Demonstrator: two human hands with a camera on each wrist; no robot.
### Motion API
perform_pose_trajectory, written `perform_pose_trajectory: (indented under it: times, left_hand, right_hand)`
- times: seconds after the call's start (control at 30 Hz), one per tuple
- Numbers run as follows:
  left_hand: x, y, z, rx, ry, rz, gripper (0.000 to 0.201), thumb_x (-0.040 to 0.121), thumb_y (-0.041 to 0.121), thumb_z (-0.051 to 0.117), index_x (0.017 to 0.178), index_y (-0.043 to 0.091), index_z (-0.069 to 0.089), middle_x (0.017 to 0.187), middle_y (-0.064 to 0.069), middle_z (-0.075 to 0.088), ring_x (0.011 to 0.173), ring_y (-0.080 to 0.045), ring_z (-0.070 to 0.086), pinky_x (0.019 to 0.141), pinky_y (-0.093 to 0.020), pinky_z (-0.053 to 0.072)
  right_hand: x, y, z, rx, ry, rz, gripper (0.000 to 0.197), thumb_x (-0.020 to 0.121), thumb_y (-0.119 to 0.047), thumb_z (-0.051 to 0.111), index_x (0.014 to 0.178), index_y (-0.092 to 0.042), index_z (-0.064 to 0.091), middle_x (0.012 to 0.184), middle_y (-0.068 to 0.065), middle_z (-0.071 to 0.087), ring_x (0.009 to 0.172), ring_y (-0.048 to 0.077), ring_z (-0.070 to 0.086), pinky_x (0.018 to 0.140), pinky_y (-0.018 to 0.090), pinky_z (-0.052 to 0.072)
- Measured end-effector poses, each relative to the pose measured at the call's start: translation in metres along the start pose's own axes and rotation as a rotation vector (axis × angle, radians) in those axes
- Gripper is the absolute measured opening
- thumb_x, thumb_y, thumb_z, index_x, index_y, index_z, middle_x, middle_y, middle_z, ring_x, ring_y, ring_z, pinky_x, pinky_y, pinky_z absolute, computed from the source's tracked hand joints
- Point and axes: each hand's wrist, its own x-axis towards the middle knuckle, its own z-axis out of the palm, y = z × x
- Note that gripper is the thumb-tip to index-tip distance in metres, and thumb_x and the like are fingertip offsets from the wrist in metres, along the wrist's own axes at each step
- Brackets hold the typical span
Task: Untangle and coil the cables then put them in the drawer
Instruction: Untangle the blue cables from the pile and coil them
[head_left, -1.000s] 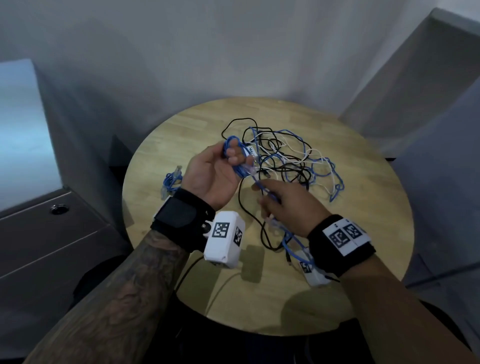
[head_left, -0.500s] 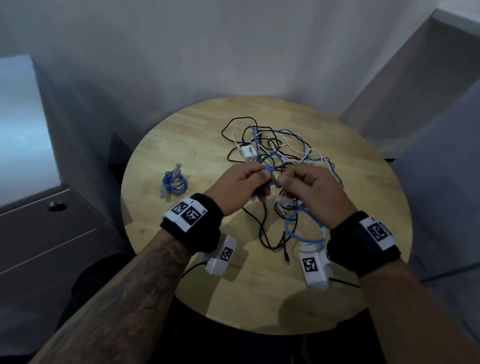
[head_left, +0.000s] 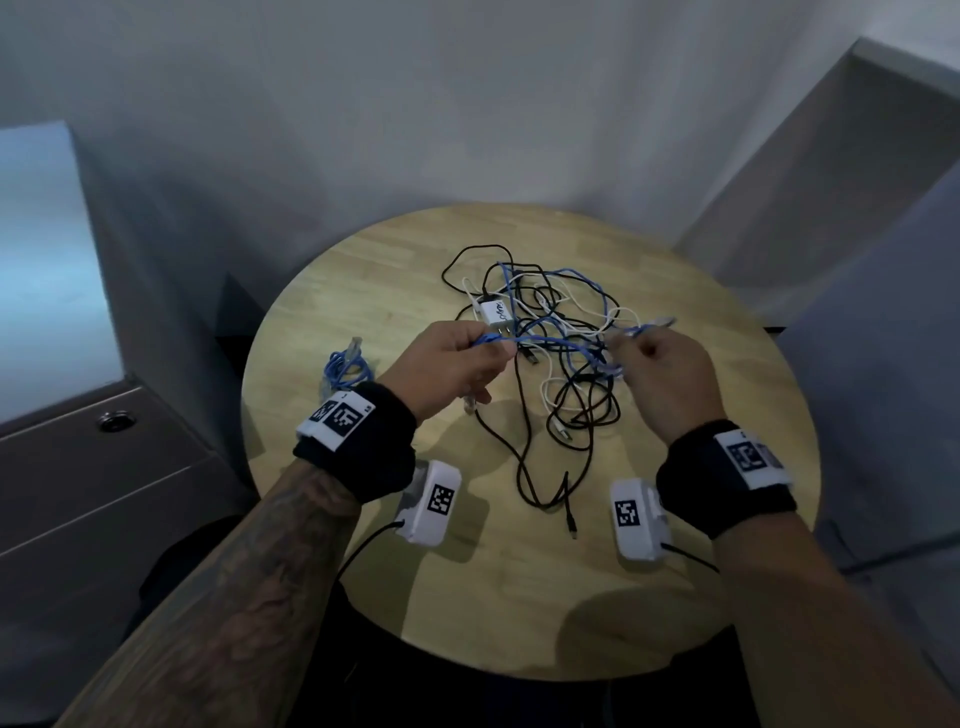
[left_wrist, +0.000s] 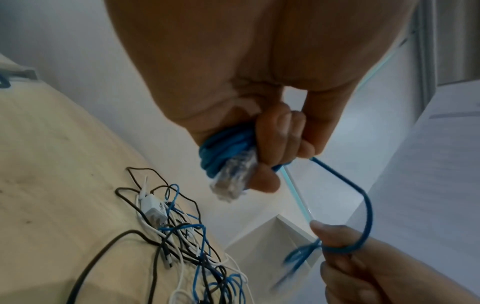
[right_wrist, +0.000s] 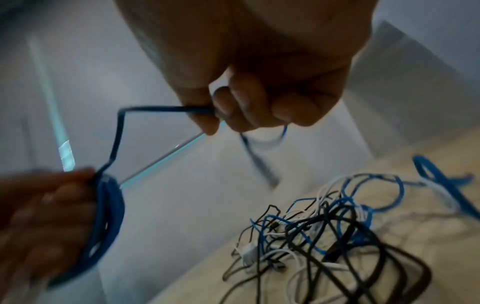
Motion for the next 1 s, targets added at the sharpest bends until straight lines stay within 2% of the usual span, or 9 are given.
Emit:
perform_pose_trajectory:
  times: [0.1, 0.2, 0.33, 0.43, 0.57, 0.63, 0.7, 0.8, 1.0]
  left_hand:
    - [0.001, 0.000, 0.004, -0.076, -0.017, -0.009, 0.025, 0.098, 0.011, 0.052, 0.074, 0.004, 0.050, 0.050, 0.007, 0.036, 0.044, -0.009, 0.033, 0.052, -0.021, 0.045]
    - [0.001, 0.000, 0.010, -0.159, -0.022, -0.015, 0.035, 0.097, 0.012, 0.056, 0.062, 0.015, 0.057, 0.051, 0.003, 0.038, 0.042, -0.009, 0.035, 0.048, -0.020, 0.043]
    - [0.002, -0.001, 0.017, -0.071, 0.024, 0.038, 0.035, 0.098, 0.011, 0.054, 0.064, 0.015, 0.060, 0.052, 0.005, 0.039, 0.046, -0.009, 0.039, 0.055, -0.027, 0.049]
    - [0.002, -0.001, 0.019, -0.062, 0.014, 0.028, 0.032, 0.099, 0.012, 0.052, 0.067, 0.008, 0.048, 0.048, 0.008, 0.037, 0.045, -0.010, 0.037, 0.054, -0.028, 0.049]
    - [-0.001, 0.000, 0.020, -0.224, -0.132, -0.054, 0.038, 0.098, 0.018, 0.053, 0.061, 0.014, 0.044, 0.051, 0.003, 0.029, 0.046, -0.016, 0.029, 0.053, -0.028, 0.045]
    - [-0.001, 0.002, 0.018, -0.395, -0.188, -0.080, 0.033, 0.095, 0.023, 0.052, 0.064, 0.013, 0.044, 0.052, 0.003, 0.026, 0.045, -0.014, 0.027, 0.053, -0.027, 0.043]
    - [0.001, 0.005, 0.013, -0.619, -0.232, -0.113, 0.032, 0.097, 0.027, 0.047, 0.067, 0.015, 0.045, 0.050, 0.007, 0.028, 0.042, -0.009, 0.027, 0.052, -0.026, 0.043]
    - [0.002, 0.009, 0.006, -0.977, -0.322, -0.122, 0.031, 0.098, 0.032, 0.042, 0.072, 0.016, 0.050, 0.051, 0.009, 0.035, 0.043, -0.005, 0.030, 0.058, -0.022, 0.047]
    - [0.007, 0.007, -0.004, -1.342, -0.044, 0.012, 0.021, 0.095, 0.011, 0.035, 0.090, 0.005, 0.055, 0.070, 0.002, 0.046, 0.059, -0.010, 0.046, 0.081, -0.029, 0.054]
  right_hand:
    - [-0.010, -0.008, 0.007, -0.181, -0.018, -0.073, 0.052, 0.095, -0.055, 0.051, 0.064, -0.013, 0.043, 0.060, 0.003, 0.043, 0.061, 0.024, 0.044, 0.057, 0.034, 0.033]
    - [-0.023, -0.023, 0.015, 0.238, -0.026, -0.178, 0.041, 0.100, -0.049, 0.048, 0.082, -0.013, 0.058, 0.076, 0.001, 0.060, 0.075, 0.016, 0.057, 0.070, 0.032, 0.045]
    - [-0.037, -0.041, 0.022, 0.477, -0.364, -0.127, 0.033, 0.099, -0.041, 0.053, 0.098, -0.012, 0.068, 0.080, 0.003, 0.072, 0.079, 0.014, 0.067, 0.076, 0.023, 0.050]
    - [-0.039, -0.037, 0.031, 0.409, -0.199, -0.212, 0.012, 0.095, -0.026, 0.064, 0.102, -0.016, 0.062, 0.090, -0.004, 0.065, 0.081, 0.007, 0.061, 0.072, 0.023, 0.047]
    - [-0.028, -0.025, 0.034, 0.083, -0.099, -0.580, 0.036, 0.093, -0.007, 0.052, 0.123, -0.021, 0.064, 0.135, -0.015, 0.050, 0.131, 0.008, 0.043, 0.109, 0.027, 0.035]
    - [-0.025, -0.024, 0.033, 0.114, -0.148, -0.571, 0.031, 0.098, -0.009, 0.048, 0.121, -0.021, 0.065, 0.126, -0.012, 0.059, 0.123, 0.005, 0.050, 0.106, 0.028, 0.037]
    - [-0.027, -0.025, 0.032, 0.293, -0.198, -0.448, 0.023, 0.104, -0.016, 0.048, 0.117, -0.022, 0.065, 0.093, -0.006, 0.069, 0.091, 0.008, 0.064, 0.083, 0.027, 0.048]
    - [-0.032, -0.029, 0.036, 0.353, -0.242, -0.411, 0.023, 0.106, -0.021, 0.045, 0.118, -0.020, 0.065, 0.063, 0.005, 0.059, 0.056, 0.017, 0.058, 0.058, 0.022, 0.047]
    - [-0.043, -0.028, 0.055, 0.191, -0.602, -0.298, 0.021, 0.101, -0.027, 0.050, 0.122, -0.028, 0.053, 0.064, -0.001, 0.065, 0.066, 0.021, 0.069, 0.069, 0.040, 0.056]
